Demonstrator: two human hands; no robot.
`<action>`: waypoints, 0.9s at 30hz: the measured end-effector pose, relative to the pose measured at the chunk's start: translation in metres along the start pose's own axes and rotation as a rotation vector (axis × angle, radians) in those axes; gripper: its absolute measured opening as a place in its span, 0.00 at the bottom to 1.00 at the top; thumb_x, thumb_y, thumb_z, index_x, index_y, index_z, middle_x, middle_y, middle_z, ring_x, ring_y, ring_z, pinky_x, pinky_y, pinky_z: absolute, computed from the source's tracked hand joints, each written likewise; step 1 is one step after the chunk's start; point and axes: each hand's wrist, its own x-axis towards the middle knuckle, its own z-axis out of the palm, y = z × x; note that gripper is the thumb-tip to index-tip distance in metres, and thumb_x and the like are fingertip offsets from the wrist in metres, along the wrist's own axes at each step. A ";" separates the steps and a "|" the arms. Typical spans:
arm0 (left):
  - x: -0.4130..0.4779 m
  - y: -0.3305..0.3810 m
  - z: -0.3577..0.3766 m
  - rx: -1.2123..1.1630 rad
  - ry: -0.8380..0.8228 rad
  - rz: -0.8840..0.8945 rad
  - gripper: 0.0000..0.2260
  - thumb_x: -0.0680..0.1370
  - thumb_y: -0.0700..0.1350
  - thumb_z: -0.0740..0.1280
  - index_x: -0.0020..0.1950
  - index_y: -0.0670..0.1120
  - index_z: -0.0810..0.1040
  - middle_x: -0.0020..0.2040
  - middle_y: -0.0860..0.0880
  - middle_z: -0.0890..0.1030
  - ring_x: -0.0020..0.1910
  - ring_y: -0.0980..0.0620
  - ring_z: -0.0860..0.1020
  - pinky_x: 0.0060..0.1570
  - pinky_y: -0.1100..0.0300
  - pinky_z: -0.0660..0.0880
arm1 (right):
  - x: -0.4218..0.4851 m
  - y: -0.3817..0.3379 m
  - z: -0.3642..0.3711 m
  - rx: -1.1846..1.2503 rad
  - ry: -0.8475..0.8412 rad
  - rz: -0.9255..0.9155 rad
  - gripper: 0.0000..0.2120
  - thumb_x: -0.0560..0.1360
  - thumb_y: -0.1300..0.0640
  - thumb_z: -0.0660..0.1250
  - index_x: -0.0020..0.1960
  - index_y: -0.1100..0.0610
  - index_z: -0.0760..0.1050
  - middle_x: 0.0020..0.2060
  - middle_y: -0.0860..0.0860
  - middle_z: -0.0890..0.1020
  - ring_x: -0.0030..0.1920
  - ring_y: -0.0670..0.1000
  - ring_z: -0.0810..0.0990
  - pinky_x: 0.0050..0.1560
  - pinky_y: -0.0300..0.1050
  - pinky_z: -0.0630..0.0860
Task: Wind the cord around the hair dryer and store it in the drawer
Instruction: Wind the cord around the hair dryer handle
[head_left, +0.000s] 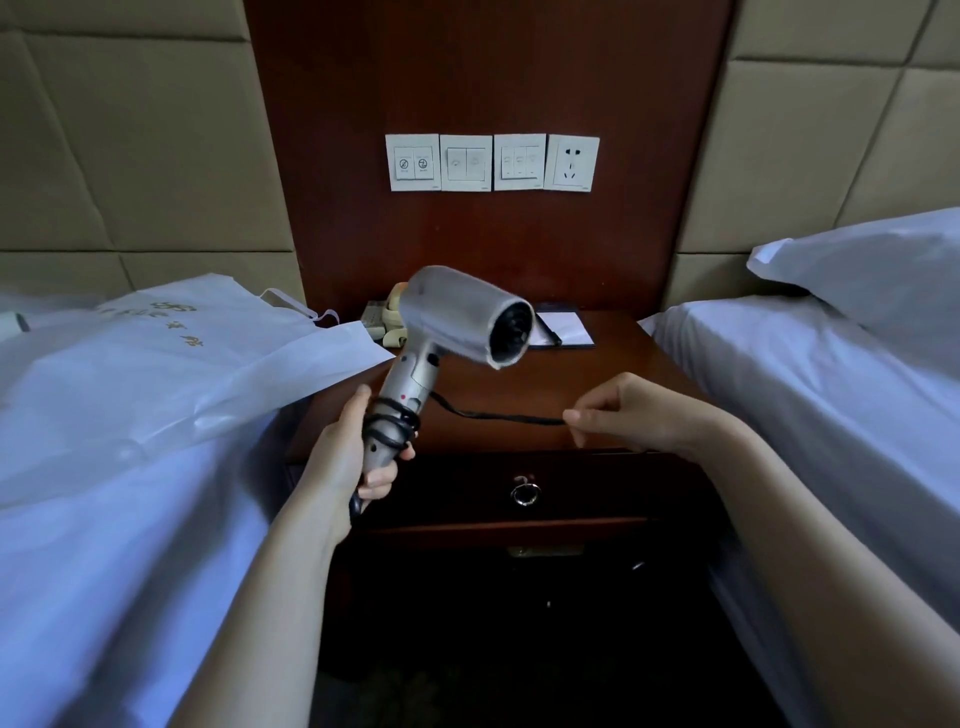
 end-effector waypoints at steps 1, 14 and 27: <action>-0.002 0.000 0.001 -0.047 -0.038 -0.007 0.28 0.79 0.62 0.54 0.40 0.37 0.74 0.28 0.44 0.74 0.13 0.56 0.62 0.15 0.72 0.57 | -0.003 -0.006 0.000 -0.018 -0.038 -0.014 0.16 0.76 0.48 0.65 0.35 0.57 0.80 0.19 0.45 0.65 0.22 0.46 0.59 0.24 0.36 0.59; -0.004 -0.014 0.012 0.660 0.206 0.339 0.20 0.74 0.54 0.67 0.65 0.56 0.70 0.47 0.49 0.81 0.43 0.48 0.81 0.35 0.58 0.72 | -0.006 -0.079 0.021 -0.191 0.031 -0.361 0.11 0.75 0.53 0.67 0.37 0.54 0.82 0.32 0.52 0.82 0.34 0.53 0.78 0.39 0.48 0.73; -0.031 -0.019 0.046 1.125 0.167 0.349 0.23 0.73 0.69 0.54 0.53 0.52 0.71 0.42 0.50 0.77 0.47 0.42 0.77 0.42 0.55 0.70 | 0.006 -0.092 0.044 -0.070 0.197 -0.411 0.14 0.76 0.57 0.65 0.35 0.62 0.80 0.18 0.43 0.72 0.22 0.43 0.70 0.25 0.31 0.63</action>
